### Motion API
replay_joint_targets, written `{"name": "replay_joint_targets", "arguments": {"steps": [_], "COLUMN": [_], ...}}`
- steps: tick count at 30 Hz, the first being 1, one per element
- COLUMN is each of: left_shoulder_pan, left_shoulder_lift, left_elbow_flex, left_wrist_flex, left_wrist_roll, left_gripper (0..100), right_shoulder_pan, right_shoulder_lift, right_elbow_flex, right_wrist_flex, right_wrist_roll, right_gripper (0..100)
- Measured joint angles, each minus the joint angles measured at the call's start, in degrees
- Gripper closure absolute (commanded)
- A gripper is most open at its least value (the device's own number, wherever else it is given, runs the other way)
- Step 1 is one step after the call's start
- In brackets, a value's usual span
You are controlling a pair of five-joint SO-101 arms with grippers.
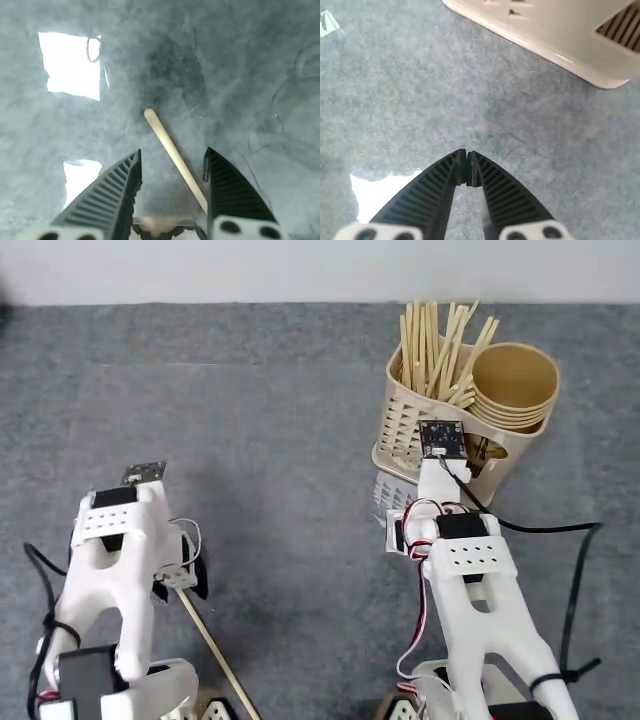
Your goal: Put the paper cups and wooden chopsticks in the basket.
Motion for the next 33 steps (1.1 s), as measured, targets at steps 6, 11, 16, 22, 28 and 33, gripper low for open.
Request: {"name": "replay_joint_targets", "arguments": {"steps": [6, 11, 16, 22, 28, 33], "left_shoulder_pan": [1.93, 2.64, 3.43, 3.25, 2.64, 2.73], "left_shoulder_lift": [9.58, 22.15, 31.56, 36.04, 33.67, 25.93], "left_elbow_flex": [-0.88, -13.10, -23.82, -29.80, -36.66, -43.96], "left_wrist_flex": [-4.84, 1.76, 8.88, 12.75, 12.22, 12.31], "left_wrist_roll": [0.00, 0.09, 0.35, 0.53, 0.53, 2.64], "left_gripper": [82, 98, 99, 99, 99, 99], "right_shoulder_pan": [-0.09, -0.18, -0.09, -0.09, -0.09, 0.00], "right_shoulder_lift": [0.00, 0.00, 0.00, 0.00, 0.00, 0.00], "right_elbow_flex": [0.00, 0.00, 0.00, 0.00, 0.00, 0.00], "right_wrist_flex": [0.00, 0.00, 0.00, 0.00, 0.00, 0.00], "right_wrist_roll": [0.00, 0.00, 0.00, 0.00, 0.00, 0.00], "right_gripper": [99.0, 99.0, 99.0, 99.0, 99.0, 99.0]}}
